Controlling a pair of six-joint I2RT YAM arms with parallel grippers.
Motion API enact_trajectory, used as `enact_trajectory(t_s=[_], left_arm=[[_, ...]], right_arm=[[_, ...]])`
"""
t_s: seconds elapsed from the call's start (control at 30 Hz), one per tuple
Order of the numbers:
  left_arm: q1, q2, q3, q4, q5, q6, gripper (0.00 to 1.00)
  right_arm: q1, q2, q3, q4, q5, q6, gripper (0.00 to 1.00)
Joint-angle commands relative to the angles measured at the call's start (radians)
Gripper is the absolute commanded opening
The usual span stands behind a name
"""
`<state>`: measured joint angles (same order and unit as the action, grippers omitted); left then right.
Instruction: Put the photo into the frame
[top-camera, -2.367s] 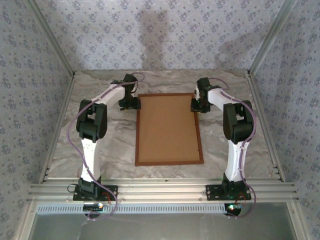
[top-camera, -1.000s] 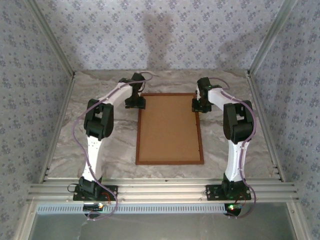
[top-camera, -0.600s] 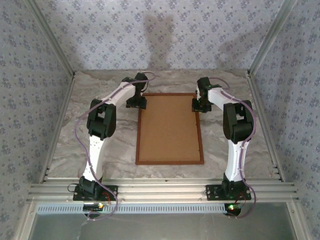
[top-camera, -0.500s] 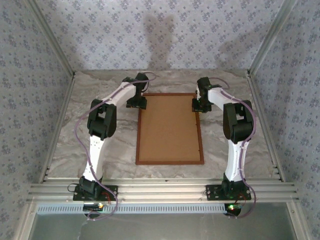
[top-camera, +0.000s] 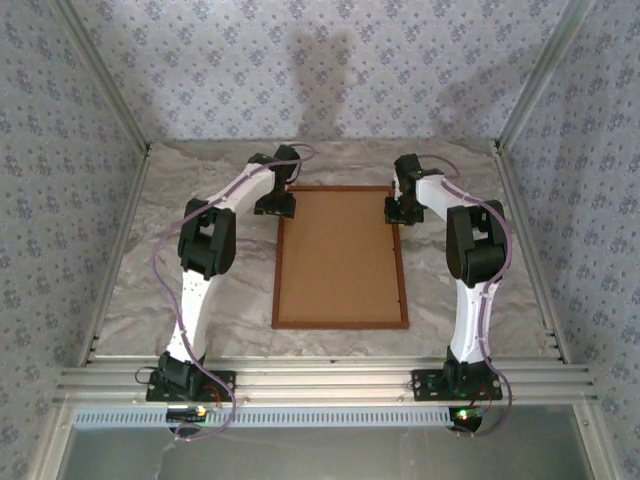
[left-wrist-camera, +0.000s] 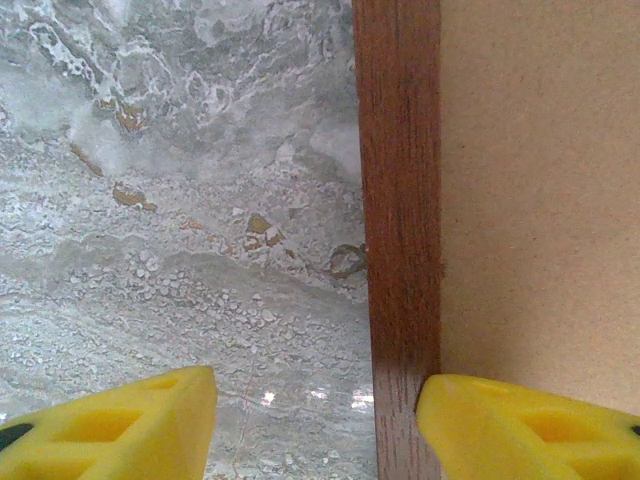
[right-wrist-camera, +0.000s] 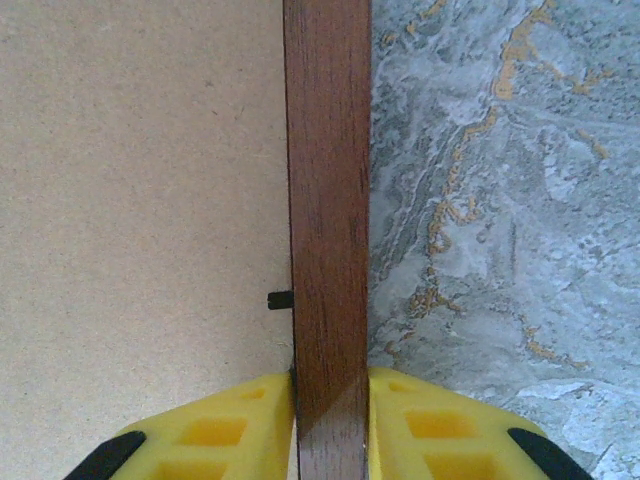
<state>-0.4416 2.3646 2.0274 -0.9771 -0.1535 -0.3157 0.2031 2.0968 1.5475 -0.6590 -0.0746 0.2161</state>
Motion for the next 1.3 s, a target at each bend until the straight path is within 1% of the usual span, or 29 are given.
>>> enact_trajectory(t_s=[0.0,0.4,0.6,0.77,0.9,1.13,1.27], left_arm=[[-0.084,0.135,-0.048,0.046,0.218,-0.026,0.63],[-0.104,0.14,-0.054,0.095,0.266,-0.065,0.64],[-0.105,0.141,-0.042,0.084,0.267,-0.062,0.63],[-0.101,0.091,-0.056,0.069,0.261,-0.046,0.63],[-0.075,0.037,-0.053,0.051,0.242,-0.02,0.64],[0.003,-0.014,-0.046,0.016,0.193,0.019,0.64],[0.028,-0.057,-0.057,0.017,0.176,0.028,0.64]], right_arm=[[0.03,0.04,0.014,-0.016,-0.074,-0.014,0.25],[0.051,0.052,0.017,-0.004,-0.099,-0.01,0.24],[0.051,0.048,0.016,-0.005,-0.106,-0.008,0.24],[0.05,0.049,0.017,-0.012,-0.106,-0.007,0.24],[0.046,0.043,0.013,-0.02,-0.088,-0.009,0.24],[0.025,0.026,0.0,-0.025,-0.059,-0.011,0.24],[0.015,0.02,-0.003,-0.032,-0.048,-0.012,0.24]])
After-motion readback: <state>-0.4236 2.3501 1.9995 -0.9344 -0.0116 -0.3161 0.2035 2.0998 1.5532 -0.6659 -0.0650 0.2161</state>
